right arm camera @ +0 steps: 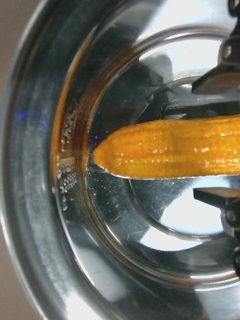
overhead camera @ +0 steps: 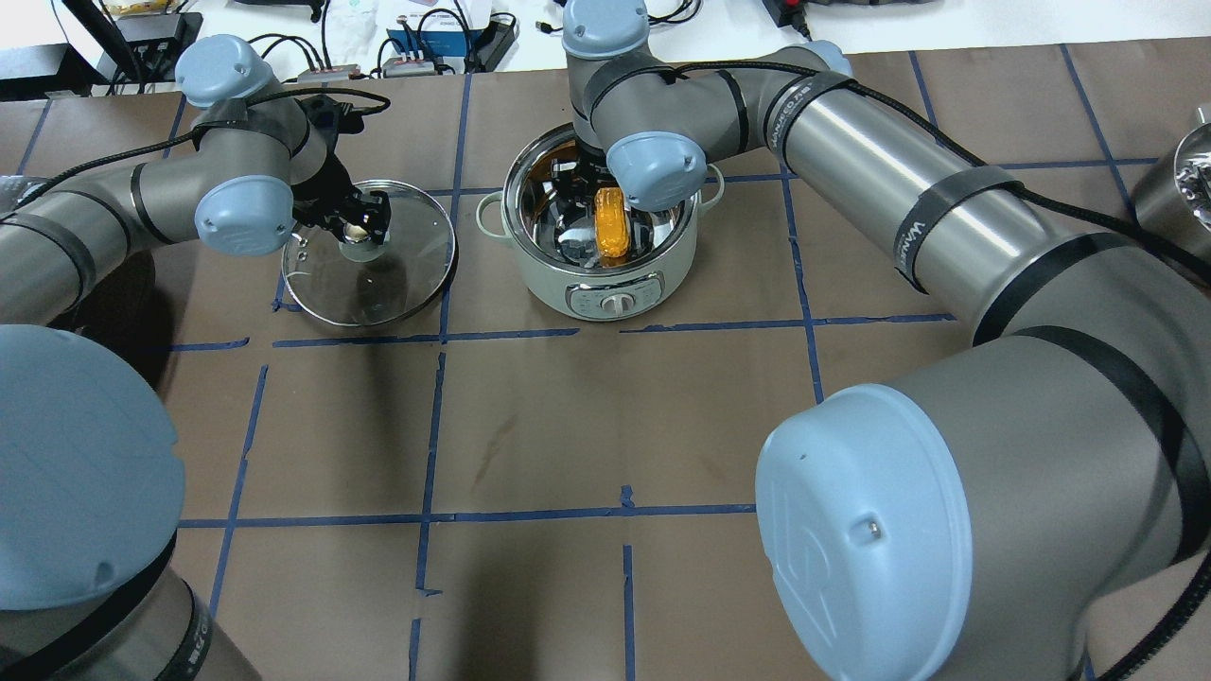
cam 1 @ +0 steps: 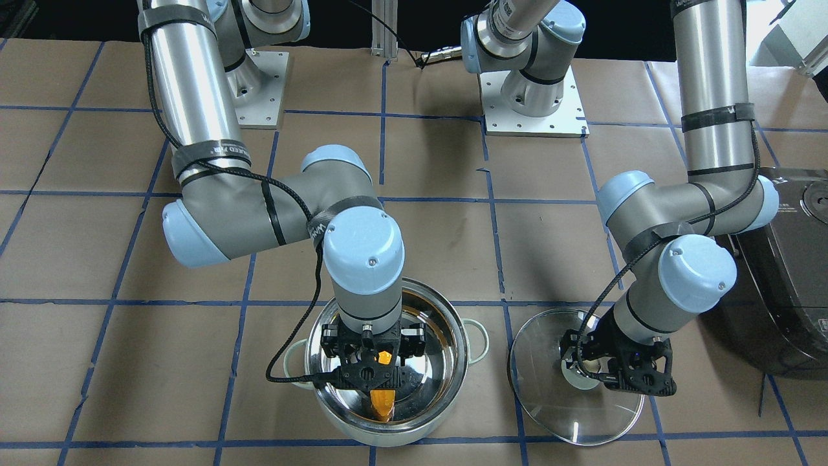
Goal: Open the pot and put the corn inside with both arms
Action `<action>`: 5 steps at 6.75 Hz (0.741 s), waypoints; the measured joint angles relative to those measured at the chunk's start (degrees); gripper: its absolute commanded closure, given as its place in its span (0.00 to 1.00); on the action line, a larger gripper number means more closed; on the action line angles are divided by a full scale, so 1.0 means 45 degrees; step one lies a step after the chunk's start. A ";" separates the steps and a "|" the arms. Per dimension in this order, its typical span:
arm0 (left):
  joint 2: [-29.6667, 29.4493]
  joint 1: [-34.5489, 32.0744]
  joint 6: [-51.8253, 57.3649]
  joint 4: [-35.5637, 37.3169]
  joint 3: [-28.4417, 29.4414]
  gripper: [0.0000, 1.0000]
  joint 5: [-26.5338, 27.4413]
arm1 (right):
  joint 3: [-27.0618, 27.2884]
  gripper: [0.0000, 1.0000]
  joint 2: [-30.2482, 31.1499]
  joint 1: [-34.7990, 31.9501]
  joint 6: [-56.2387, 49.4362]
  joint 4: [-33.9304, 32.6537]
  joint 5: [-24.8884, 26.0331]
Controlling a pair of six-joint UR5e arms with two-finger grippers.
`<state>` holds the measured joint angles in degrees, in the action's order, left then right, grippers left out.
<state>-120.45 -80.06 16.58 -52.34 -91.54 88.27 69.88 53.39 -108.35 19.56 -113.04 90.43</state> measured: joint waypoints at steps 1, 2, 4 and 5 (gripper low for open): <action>0.0327 0.0002 -0.0036 -0.0513 0.0122 0.00 0.0010 | 0.0071 0.01 0.1241 0.0339 -0.0045 0.1501 0.0012; 0.0952 -0.0038 -0.0074 -0.1439 0.0197 0.00 0.0023 | 0.0187 0.23 0.2468 0.0865 -0.0122 0.2998 -0.0009; 0.2846 -0.0240 -0.0111 -0.4295 0.0412 0.00 0.0399 | 0.0963 0.23 0.5070 0.2205 -0.0549 0.6320 -0.0091; 0.3862 -0.0545 -0.0128 -0.5874 0.0614 0.00 0.0519 | 0.1720 0.18 0.6188 0.2725 -0.0789 0.7071 -0.0105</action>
<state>-103.07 -82.52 16.01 -78.77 -88.78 90.60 77.62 81.24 -96.09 16.01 -81.21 89.96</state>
